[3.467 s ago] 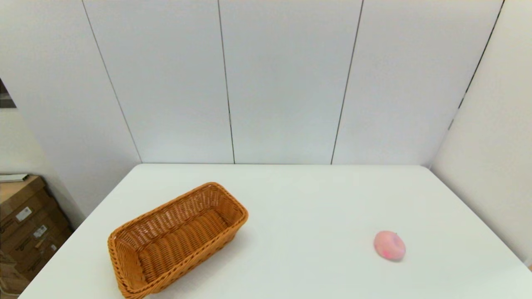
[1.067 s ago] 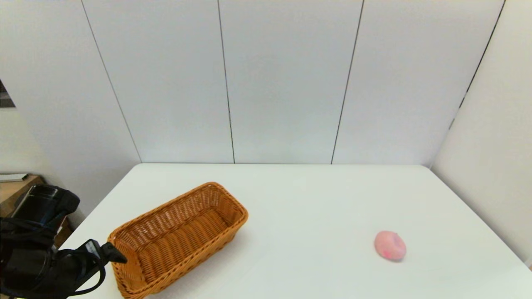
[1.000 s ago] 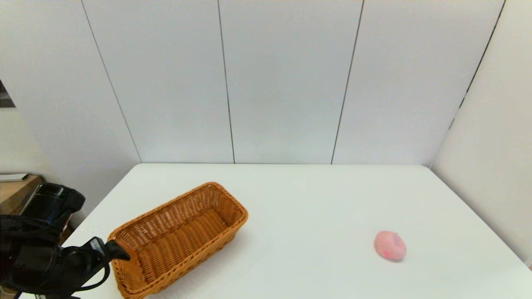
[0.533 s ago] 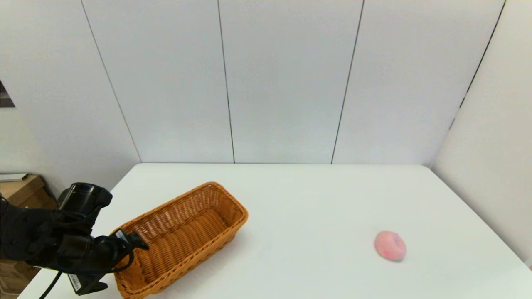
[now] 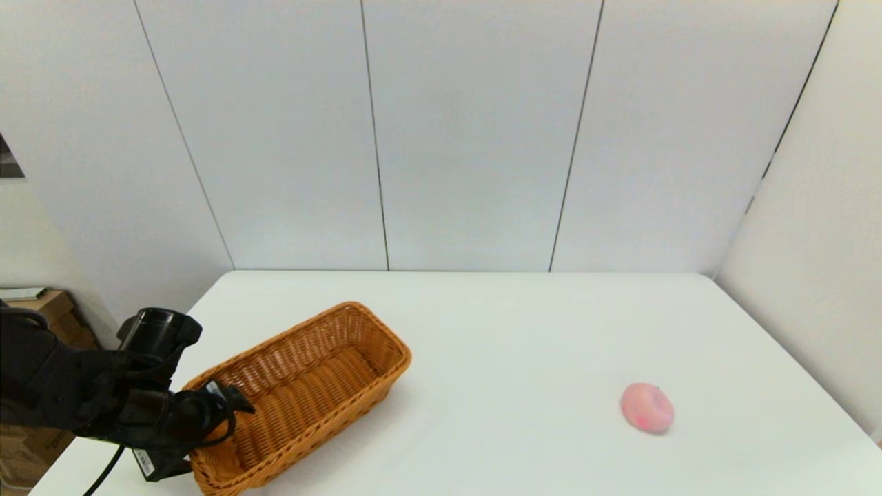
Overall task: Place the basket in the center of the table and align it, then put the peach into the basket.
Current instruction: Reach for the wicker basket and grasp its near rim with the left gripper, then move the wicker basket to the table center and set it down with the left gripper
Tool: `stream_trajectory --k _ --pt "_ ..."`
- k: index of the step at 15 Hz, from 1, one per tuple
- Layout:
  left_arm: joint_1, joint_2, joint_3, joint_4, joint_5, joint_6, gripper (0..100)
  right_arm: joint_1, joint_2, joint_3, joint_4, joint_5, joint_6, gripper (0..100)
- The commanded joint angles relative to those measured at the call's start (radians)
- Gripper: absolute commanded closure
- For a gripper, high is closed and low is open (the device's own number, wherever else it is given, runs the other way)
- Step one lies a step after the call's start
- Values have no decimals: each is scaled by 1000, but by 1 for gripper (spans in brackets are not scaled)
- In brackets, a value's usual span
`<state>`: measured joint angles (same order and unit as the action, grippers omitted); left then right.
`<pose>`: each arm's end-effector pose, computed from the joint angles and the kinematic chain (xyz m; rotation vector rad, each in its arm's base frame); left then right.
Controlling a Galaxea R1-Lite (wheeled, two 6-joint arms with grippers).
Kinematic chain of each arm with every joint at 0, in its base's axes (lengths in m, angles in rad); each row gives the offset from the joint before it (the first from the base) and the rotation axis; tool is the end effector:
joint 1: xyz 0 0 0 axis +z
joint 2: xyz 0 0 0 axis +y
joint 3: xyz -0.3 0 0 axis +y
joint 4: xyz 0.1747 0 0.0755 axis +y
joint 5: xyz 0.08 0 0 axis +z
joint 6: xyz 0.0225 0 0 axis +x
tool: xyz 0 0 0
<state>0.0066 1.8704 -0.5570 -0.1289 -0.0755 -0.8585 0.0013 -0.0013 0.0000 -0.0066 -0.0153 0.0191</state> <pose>0.2446 -0.0001 0.0420 -0.8014 1.1367 0.4515 -0.0229 -0.0004 0.0761 0.0192 -0.0080 -0.0139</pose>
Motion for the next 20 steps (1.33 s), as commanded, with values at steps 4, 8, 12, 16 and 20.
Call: stream_trajectory --k 4,8,12,16,20 --pt "-2 -33 -4 -8 2 -4 100 0 0 0 -1 0 -1 0" --pt "-4 -47 -1 -6 2 -5 100 0 0 -2 -1 0 -1 0" --pt "-14 -157 -7 -5 -17 -2 100 0 1 0 -1 0 -1 0" --pt "-174 -340 -173 210 -55 -1 100 0 1 0 -1 0 -1 0" --pt "-298 -241 -302 215 -84 10 100 0 0 0 -1 0 -1 0"
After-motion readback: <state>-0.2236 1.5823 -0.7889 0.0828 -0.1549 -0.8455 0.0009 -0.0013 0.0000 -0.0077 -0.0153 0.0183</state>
